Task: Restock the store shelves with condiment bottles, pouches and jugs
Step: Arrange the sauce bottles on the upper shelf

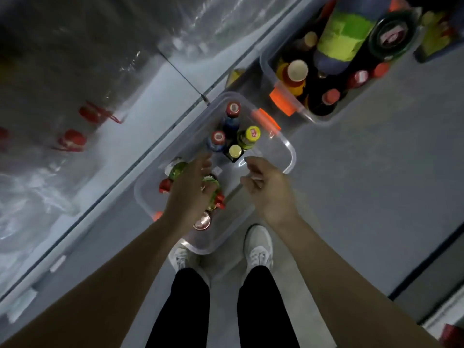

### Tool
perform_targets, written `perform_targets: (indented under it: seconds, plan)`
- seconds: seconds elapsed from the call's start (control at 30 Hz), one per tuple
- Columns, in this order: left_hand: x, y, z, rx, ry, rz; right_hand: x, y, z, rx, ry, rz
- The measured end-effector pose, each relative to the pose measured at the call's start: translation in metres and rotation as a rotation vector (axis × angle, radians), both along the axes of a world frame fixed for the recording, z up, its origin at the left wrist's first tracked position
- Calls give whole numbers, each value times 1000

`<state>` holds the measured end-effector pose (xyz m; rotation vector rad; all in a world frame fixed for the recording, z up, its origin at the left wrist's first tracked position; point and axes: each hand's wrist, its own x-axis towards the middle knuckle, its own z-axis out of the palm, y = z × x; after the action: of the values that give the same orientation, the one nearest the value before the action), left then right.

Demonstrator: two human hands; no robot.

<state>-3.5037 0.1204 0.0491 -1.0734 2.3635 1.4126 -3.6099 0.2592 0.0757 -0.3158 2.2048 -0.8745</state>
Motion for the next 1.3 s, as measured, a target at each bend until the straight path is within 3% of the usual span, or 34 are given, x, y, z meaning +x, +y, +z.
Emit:
perform_targets:
  seconds: [0.17, 0.4, 0.7, 0.97, 1.17, 1.3]
  plan:
    - [-10, -18, -76, -62, 38, -43, -8, -28, -64, 2, 93, 85]
    - [-30, -44, -139, 29, -6, -111, -21, -70, -123, -1, 216, 135]
    - [-33, -55, -146, 34, 15, -210, -29, -86, -150, 55, 204, 245]
    - [-25, -45, -96, 101, 91, -195, -35, -69, -96, -89, 74, 97]
    - [-17, -44, -35, 100, 45, -228, -50, -49, -10, -202, -97, -11]
    - [-16, -35, 22, 215, 45, -177, -59, -40, 61, -323, -182, -122]
